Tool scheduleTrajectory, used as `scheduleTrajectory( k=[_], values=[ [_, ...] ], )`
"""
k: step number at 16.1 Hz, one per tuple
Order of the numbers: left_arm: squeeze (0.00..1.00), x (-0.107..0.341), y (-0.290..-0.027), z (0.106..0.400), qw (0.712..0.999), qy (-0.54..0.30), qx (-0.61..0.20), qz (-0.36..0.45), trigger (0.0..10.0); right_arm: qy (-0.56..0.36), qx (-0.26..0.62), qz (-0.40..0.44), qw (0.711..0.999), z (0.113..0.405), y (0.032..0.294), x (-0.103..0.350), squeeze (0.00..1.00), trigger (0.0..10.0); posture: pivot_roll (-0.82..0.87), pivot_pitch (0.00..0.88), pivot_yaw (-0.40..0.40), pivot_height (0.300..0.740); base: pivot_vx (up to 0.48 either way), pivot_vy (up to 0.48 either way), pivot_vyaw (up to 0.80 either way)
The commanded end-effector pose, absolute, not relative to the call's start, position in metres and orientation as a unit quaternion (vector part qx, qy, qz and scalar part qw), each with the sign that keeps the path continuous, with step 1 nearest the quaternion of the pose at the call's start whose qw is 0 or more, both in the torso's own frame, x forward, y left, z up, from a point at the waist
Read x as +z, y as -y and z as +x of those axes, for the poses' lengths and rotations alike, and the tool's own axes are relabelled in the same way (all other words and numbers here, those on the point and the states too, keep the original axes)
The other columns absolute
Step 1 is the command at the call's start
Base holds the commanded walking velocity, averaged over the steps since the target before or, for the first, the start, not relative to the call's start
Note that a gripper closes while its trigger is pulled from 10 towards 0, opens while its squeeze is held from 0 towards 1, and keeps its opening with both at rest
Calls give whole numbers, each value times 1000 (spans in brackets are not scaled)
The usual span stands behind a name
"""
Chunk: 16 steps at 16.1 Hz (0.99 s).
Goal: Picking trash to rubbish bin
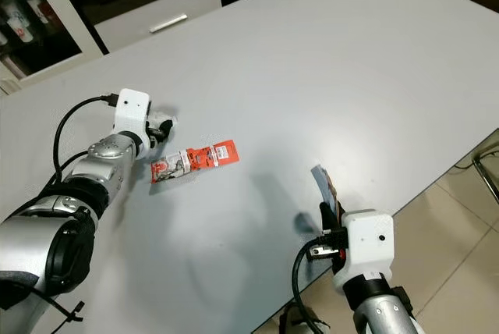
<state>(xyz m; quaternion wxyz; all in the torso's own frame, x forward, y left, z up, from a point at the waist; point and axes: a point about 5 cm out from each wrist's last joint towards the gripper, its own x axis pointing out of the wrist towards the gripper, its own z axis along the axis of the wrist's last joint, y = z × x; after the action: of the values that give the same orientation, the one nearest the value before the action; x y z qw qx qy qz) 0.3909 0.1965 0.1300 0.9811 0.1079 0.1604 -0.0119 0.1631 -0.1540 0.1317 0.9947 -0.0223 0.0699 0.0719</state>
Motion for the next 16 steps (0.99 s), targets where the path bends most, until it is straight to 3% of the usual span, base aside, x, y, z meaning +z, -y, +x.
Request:
scheduleTrajectory(
  k=[1, 8, 16],
  values=[
    [0, 101, -206, 376, 969, -227, -8, 97, 0, -70, 87, -19, 994, 163, 149, 135, 0, 10000, -295, 188, 83, 740, 0, 0, 0],
    [0, 101, -212, 374, 967, -237, -19, 89, 0, -86, 156, -19, 984, 168, 149, 134, 0, 10000, -278, 171, 70, 740, 0, 0, 0],
    [0, 98, -215, 372, 967, -242, -22, 72, 0, -87, 174, -29, 980, 174, 155, 135, 0, 10000, -268, 163, 48, 740, 0, 0, 0]
  ],
)
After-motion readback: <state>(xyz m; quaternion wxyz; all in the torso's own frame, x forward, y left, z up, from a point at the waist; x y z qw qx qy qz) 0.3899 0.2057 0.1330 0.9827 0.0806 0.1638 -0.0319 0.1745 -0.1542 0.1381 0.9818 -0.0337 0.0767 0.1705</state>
